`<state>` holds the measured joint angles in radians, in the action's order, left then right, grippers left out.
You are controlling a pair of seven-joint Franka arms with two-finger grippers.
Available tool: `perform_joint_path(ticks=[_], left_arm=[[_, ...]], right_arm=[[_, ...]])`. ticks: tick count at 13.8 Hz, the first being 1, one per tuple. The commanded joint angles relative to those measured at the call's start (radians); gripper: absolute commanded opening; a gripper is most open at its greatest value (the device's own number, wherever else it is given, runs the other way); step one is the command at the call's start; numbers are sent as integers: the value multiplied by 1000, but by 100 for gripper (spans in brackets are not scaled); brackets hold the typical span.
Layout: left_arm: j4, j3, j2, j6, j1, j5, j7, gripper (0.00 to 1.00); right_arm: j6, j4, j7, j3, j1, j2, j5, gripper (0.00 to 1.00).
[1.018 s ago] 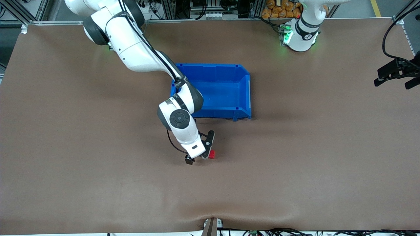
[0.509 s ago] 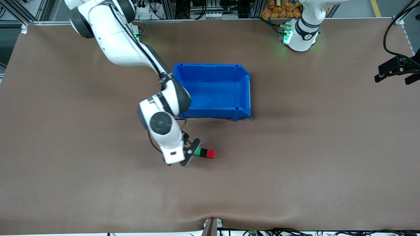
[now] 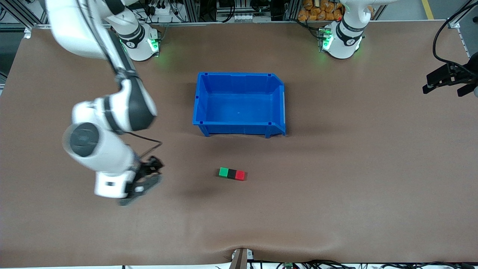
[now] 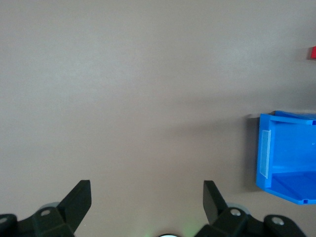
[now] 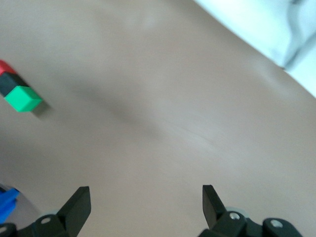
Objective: Attach green and red cubes to black cube
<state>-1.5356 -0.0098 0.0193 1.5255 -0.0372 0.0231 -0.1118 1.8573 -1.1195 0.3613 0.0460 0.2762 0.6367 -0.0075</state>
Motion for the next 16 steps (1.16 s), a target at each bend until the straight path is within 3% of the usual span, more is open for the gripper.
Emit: perform_joint_path(ticks=[1, 5, 7, 11, 16], left_arm=[[11, -7, 5, -19, -10, -2, 6, 100], [9, -6, 5, -19, -23, -6, 3, 100], [9, -15, 5, -21, -20, -11, -2, 100], [11, -19, 5, -21, -13, -14, -2, 100], [11, -38, 5, -21, -20, -14, 64, 100]], right_arm=[[-16, -185, -22, -23, -106, -196, 0, 100], [-186, -302, -71, -12, -204, -402, 1, 100], [-254, -339, -108, 23, -216, -478, 1, 100], [-300, -446, -137, 75, -247, -618, 35, 100], [-443, -447, -341, 69, -279, -651, 75, 100]])
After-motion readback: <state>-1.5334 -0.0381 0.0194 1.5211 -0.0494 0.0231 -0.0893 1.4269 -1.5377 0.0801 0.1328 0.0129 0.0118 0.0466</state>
